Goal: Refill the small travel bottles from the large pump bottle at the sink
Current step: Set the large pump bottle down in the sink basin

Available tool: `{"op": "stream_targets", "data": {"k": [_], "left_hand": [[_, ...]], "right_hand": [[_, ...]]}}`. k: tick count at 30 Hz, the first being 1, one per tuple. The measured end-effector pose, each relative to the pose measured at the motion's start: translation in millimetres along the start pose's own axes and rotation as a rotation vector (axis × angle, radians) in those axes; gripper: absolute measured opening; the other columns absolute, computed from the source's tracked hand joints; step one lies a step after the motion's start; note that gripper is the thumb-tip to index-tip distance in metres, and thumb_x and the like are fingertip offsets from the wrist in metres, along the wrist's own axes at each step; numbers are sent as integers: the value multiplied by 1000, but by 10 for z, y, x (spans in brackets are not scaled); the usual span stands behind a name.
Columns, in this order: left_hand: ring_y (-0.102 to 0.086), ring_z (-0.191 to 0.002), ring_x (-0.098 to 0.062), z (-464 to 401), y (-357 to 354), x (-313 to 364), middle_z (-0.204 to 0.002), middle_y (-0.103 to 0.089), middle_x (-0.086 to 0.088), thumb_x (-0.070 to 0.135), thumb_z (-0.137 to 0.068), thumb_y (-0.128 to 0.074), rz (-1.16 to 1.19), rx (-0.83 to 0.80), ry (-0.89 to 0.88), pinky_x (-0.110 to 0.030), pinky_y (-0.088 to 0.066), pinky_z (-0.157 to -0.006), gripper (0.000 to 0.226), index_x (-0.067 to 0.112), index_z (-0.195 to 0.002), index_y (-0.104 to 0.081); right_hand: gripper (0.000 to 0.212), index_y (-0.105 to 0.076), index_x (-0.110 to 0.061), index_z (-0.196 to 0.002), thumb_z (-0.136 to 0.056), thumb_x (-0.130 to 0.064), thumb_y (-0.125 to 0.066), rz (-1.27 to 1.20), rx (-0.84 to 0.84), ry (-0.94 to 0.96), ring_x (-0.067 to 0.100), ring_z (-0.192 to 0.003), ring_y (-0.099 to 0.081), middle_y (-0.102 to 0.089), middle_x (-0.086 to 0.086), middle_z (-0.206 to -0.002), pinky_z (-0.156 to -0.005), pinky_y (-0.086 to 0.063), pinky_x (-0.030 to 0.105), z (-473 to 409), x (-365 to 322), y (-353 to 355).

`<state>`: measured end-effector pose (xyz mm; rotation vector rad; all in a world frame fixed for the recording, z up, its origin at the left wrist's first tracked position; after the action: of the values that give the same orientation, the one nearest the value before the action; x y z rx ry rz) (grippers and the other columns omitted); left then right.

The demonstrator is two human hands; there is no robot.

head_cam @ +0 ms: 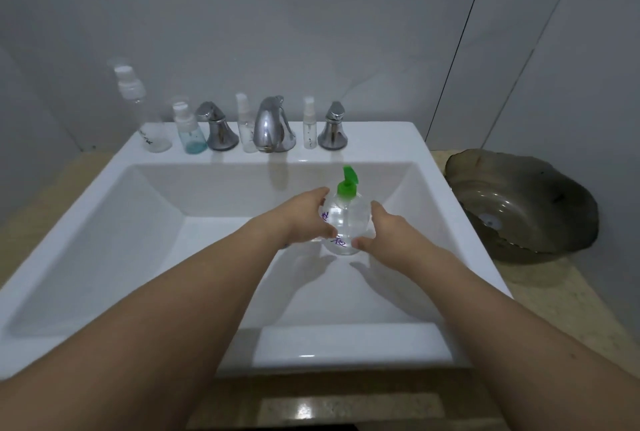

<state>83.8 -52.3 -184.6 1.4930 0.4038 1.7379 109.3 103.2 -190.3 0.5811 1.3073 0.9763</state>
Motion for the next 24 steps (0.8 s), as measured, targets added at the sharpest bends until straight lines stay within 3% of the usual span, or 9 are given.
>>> {"op": "stream_targets", "data": {"k": [3,5,7,9,12,15,18,21,24], "left_hand": [[-50,-122,-22,55,25,63,-151,-38,0,23,-80,-76,-75,5,32,-27,-40,-93,90,24,-153,-23],[-51,-109,-20,242,103,58,-149,-39,-1,23,-83,-73,-114,-8,56,-30,-42,-88,88,25,-153,-20],[-51,-110,-19,450,243,41,-149,-40,-1,24,-85,-71,-173,2,66,-33,-43,-95,85,24,-153,-21],[-47,-127,-21,724,445,-24,-152,-36,1,29,-85,-71,-244,13,76,-34,-38,-107,82,22,-152,-24],[-49,-127,-20,953,684,-151,-150,-39,2,32,-87,-69,-278,7,126,-34,-38,-107,77,21,-151,-28],[-53,-121,-21,1197,995,-268,-147,-44,1,33,-87,-69,-301,56,156,-34,-42,-104,73,20,-149,-33],[-51,-124,-21,1400,1339,-418,-145,-47,1,37,-87,-68,-319,138,179,-35,-41,-105,69,20,-146,-37],[-49,-126,-21,1575,1698,-543,-144,-48,0,39,-89,-64,-329,236,193,-35,-40,-106,63,20,-144,-42],[-50,-125,-21,1664,2032,-692,-142,-49,-1,39,-89,-63,-282,321,206,-31,-40,-101,57,18,-140,-49]], "right_hand": [[44,-44,-10,-117,-88,-35,-66,20,-31,-97,23,-89,-54,-57,10,-112,-71,-44,33,99,33,4],[42,-51,-9,-116,-87,-36,-65,42,-46,-128,24,-93,-57,-59,9,-112,-76,-48,33,233,-65,17],[41,-55,-8,-117,-88,-36,-64,75,-42,-123,26,-99,-59,-59,9,-113,-81,-48,33,375,-225,34],[37,-57,-7,-114,-89,-34,-62,108,-26,-100,27,-101,-58,-58,11,-114,-80,-47,31,541,-487,63],[22,-53,-12,-90,-88,-31,-63,121,-53,-63,23,-87,-55,-55,8,-103,-67,-43,28,593,-768,3],[38,-55,-9,-114,-88,-35,-63,115,-59,11,25,-101,-58,-56,7,-114,-83,-48,34,657,-1209,-81],[36,-56,-11,-112,-85,-34,-64,111,-58,84,25,-95,-61,-60,6,-109,-77,-49,33,644,-1672,-206],[44,-52,-10,-124,-88,-34,-62,89,-93,127,24,-89,-60,-57,5,-105,-72,-47,31,572,-2068,-348],[49,-50,-12,-131,-90,-37,-61,90,-93,170,24,-107,-57,-54,6,-127,-82,-44,32,456,-2392,-408]]}}
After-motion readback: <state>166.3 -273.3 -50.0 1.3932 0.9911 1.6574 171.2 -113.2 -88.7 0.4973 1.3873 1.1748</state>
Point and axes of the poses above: each hand's wrist, its own z-axis away from the middle knuckle, its own y-axis out of the back of the hand, x = y × z, the point moved 7 cm from there along -z, towards the middle knuckle
